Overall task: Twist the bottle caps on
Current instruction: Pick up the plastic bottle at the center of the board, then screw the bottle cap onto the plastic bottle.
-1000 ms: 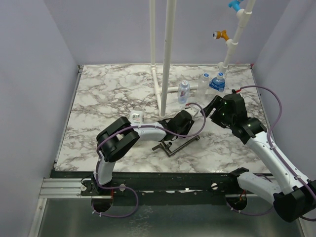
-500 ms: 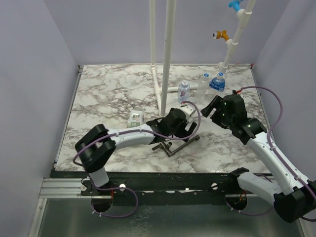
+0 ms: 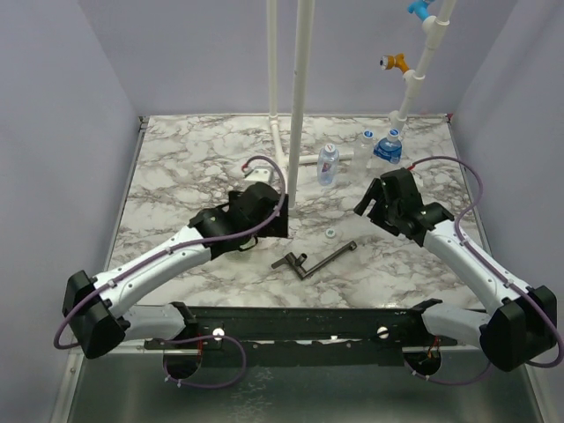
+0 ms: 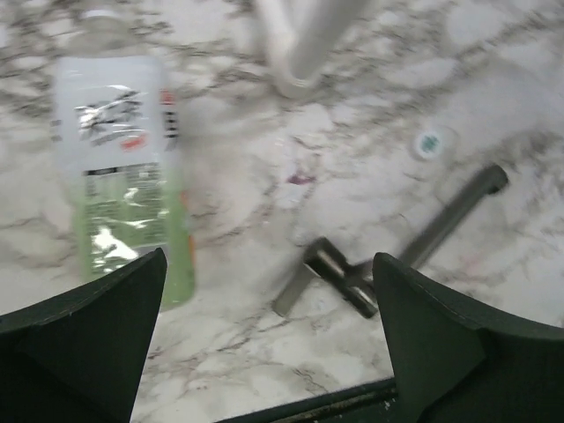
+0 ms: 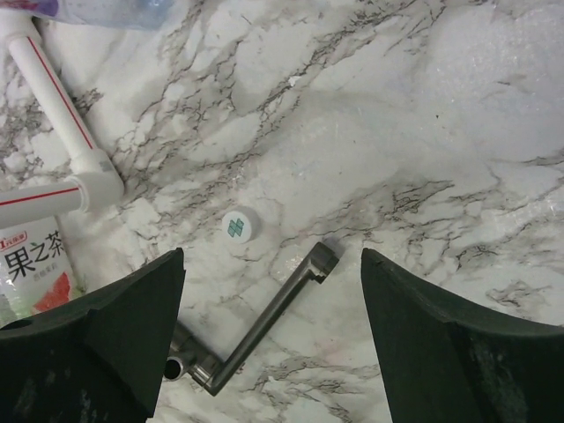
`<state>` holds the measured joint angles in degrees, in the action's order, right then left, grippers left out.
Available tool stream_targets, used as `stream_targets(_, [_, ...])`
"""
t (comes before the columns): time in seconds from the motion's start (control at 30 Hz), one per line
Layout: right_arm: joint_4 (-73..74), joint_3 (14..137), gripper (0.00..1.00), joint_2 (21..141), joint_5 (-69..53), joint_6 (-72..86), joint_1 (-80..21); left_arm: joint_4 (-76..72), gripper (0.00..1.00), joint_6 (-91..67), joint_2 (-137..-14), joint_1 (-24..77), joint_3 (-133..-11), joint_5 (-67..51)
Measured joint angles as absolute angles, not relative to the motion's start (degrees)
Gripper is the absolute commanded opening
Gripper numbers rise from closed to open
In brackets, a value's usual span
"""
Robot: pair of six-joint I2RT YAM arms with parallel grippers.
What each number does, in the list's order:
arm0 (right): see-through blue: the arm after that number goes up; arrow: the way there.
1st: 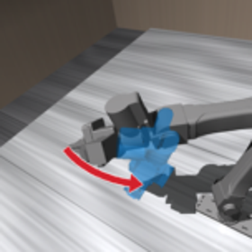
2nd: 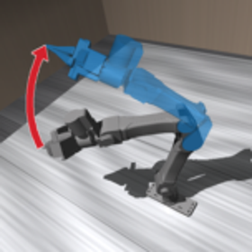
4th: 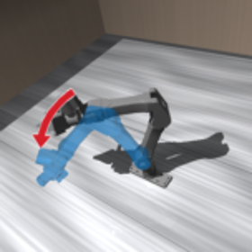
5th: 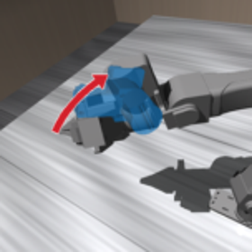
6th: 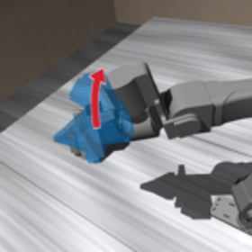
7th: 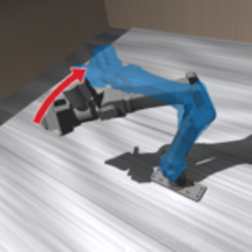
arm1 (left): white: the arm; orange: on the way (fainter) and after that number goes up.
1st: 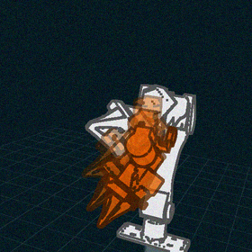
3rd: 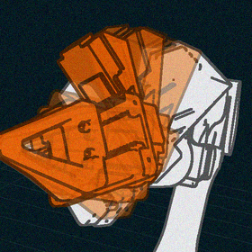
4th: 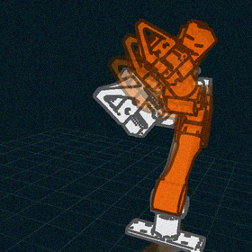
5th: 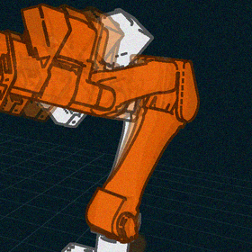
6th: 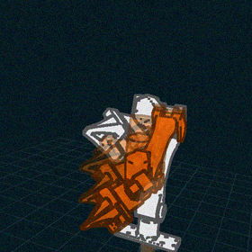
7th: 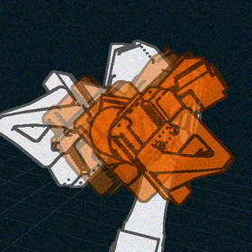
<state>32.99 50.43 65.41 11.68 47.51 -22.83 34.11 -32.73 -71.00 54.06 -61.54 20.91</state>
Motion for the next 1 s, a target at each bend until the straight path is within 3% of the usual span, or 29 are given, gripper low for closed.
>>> stream_targets(0.13, [32.40, 49.67, 0.84, 66.54, 10.92, 47.24, -22.83, 38.37, 0.99, -35.92, -68.20, 42.96, -58.92, 21.82])
stream_targets(0.27, [31.42, 49.65, 0.84, 66.89, 10.35, 46.44, -22.83, 38.46, 0.99, -34.46, -72.84, 32.12, -58.37, 20.18])
stream_targets(0.63, [30.06, 49.65, 0.84, 67.83, 8.69, 44.71, -22.83, 32.93, 0.98, -26.33, -89.80, 25.87, -59.59, 9.78])
stream_targets(0.67, [29.91, 49.65, 0.84, 67.83, 8.62, 44.49, -22.83, 32.14, 0.94, -25.52, -91.11, 25.39, -59.94, 9.17])
stream_targets(0.77, [29.61, 49.65, 0.84, 67.96, 8.45, 43.66, -22.83, 30.37, 0.72, -24.01, -93.65, 24.69, -60.36, 8.25])
stream_targets(0.83, [29.56, 49.65, 0.81, 68.47, 8.36, 42.85, -22.83, 29.61, 0.41, -23.03, -94.17, 24.64, -60.55, 8.10])
stream_targets(0.87, [29.52, 49.65, 0.81, 68.99, 8.21, 42.28, -22.83, 29.06, 0.33, -22.65, -94.21, 24.64, -60.71, 7.94])
stream_targets(1.0, [29.36, 50.13, 0.81, 72.71, 7.33, 38.83, -22.98, 27.33, 0.17, -20.69, -94.48, 24.64, -61.76, 6.57])
